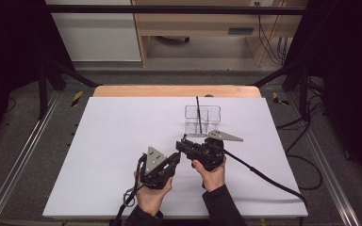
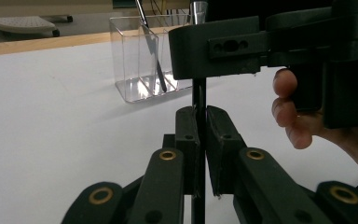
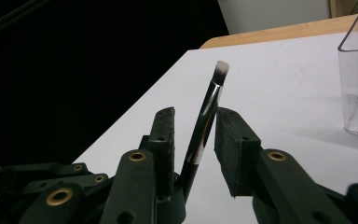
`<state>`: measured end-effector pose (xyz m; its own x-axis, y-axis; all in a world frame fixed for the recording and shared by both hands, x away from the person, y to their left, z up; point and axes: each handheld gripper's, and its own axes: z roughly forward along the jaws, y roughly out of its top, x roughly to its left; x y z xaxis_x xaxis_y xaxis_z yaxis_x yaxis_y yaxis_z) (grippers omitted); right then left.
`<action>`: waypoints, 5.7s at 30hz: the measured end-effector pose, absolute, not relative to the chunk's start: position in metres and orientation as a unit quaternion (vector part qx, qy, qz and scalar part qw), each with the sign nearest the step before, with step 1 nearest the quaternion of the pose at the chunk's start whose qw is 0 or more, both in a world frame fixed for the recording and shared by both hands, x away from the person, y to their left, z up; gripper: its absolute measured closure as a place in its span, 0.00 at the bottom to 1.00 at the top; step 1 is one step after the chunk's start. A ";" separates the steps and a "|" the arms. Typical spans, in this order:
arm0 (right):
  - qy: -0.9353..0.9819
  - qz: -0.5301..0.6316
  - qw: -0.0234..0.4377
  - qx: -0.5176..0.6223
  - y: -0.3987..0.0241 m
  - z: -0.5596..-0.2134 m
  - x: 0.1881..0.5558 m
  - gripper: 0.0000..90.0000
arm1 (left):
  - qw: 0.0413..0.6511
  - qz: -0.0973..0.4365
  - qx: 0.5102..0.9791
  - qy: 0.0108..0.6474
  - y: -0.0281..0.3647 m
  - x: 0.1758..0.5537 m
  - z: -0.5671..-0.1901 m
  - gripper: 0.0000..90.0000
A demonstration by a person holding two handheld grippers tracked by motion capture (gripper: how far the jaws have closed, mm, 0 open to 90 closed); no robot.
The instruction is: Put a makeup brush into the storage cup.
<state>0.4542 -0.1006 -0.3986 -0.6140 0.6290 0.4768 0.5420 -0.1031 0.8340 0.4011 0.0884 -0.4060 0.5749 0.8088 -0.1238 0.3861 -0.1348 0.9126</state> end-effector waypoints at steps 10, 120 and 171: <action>0.669 0.601 0.024 0.436 -0.101 -0.399 0.454 0.86 | 0.514 0.208 0.721 0.414 0.089 0.401 -0.405 0.93; 0.653 0.591 0.205 0.427 -0.163 -0.350 0.496 0.93 | 0.471 0.235 0.748 0.405 0.234 0.413 -0.411 0.11; 0.624 0.572 0.265 0.462 -0.171 -0.332 0.561 0.93 | 0.460 0.234 0.751 0.412 0.243 0.417 -0.416 0.11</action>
